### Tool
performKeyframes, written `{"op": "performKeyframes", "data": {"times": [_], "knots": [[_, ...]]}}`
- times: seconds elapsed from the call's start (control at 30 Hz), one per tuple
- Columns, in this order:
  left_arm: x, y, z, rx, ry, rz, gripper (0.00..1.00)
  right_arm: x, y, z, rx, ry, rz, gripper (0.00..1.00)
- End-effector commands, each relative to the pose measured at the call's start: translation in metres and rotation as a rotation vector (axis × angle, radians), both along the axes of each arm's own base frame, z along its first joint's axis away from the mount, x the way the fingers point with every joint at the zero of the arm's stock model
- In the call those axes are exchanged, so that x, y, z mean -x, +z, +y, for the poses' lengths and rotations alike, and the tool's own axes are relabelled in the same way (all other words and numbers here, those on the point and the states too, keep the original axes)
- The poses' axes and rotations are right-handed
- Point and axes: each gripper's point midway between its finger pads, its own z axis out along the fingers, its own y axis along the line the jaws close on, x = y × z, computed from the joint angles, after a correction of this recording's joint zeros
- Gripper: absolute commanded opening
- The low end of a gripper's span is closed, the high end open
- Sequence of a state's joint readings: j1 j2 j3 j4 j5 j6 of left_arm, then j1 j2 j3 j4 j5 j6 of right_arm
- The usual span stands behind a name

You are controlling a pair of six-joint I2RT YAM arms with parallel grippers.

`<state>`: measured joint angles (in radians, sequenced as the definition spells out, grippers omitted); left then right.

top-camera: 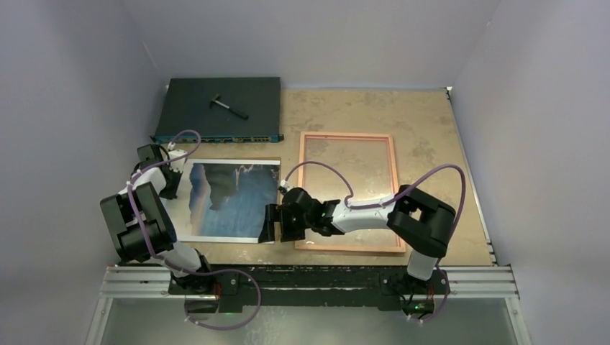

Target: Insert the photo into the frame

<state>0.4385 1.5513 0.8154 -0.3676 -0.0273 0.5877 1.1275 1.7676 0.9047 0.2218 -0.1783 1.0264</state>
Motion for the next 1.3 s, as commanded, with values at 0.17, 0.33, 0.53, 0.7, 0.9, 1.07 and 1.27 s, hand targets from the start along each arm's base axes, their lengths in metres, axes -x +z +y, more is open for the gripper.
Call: {"op": "performKeyframes", "data": {"times": [0.17,0.33,0.53,0.7,0.9,1.07,1.27], "knots": [[0.02,-0.017,-0.023,0.09,-0.041,0.068,0.11,0.028,-0.03,-0.022,0.111,-0.004,0.11,0.89],[0.021,-0.018,-0.026,0.099,-0.044,0.069,0.1,0.021,-0.027,-0.017,0.064,-0.091,0.126,0.88],[0.023,-0.017,-0.026,0.093,-0.064,0.069,0.09,0.001,-0.023,-0.014,0.027,-0.267,0.09,0.87],[0.024,-0.016,-0.026,0.091,-0.073,0.073,0.09,0.006,-0.028,-0.001,0.009,-0.282,0.118,0.87],[0.024,-0.015,-0.027,0.093,-0.081,0.076,0.09,0.003,-0.022,0.001,-0.015,-0.331,0.118,0.86],[0.025,-0.016,-0.028,0.096,-0.084,0.08,0.08,-0.011,-0.01,0.003,-0.038,-0.376,0.056,0.84],[0.025,-0.017,-0.027,0.096,-0.087,0.081,0.08,-0.016,0.002,0.013,-0.095,-0.351,0.001,0.83]]}}
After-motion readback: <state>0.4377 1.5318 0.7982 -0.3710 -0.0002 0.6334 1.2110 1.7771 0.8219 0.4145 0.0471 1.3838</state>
